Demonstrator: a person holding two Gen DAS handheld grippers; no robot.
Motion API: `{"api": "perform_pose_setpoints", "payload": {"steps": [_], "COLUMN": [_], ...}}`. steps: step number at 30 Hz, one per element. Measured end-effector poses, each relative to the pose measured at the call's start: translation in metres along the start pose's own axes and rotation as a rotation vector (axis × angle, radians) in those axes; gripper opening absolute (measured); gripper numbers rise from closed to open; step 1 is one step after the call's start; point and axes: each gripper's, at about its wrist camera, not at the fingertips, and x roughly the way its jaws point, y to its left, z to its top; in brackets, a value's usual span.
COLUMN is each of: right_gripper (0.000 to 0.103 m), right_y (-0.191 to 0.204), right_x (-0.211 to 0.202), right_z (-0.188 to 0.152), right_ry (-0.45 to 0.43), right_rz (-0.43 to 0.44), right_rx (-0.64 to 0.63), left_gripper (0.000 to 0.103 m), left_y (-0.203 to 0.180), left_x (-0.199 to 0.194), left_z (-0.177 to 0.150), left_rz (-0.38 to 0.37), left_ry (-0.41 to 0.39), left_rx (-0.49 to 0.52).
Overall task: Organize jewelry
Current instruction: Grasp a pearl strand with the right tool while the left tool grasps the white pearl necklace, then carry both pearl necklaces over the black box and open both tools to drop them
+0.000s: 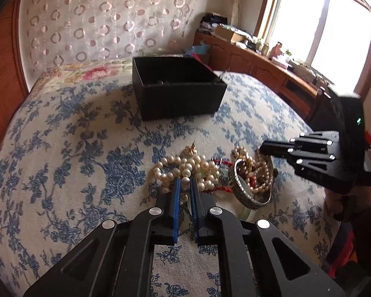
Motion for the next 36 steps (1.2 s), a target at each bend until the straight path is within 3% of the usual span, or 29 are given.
{"api": "perform_pose_setpoints", "payload": {"steps": [10,20,36], "right_gripper": [0.006,0.005,0.005], "right_y": [-0.001,0.003,0.03], "right_x": [0.0,0.0,-0.08], "right_z": [0.0,0.001,0.052], "right_ry": [0.0,0.003,-0.212], "right_rz": [0.005,0.022,0.039], "right_rx": [0.004,0.016,-0.065], "left_gripper": [0.007,0.007,0.007], "left_y": [-0.005,-0.007,-0.005], "left_x": [-0.039,-0.054,-0.073], "left_z": [0.013,0.028,0.058], "left_rz": [0.022,0.033,0.067], "left_ry": [-0.115,-0.159,-0.223], "left_rx": [-0.002,0.031,0.056]}}
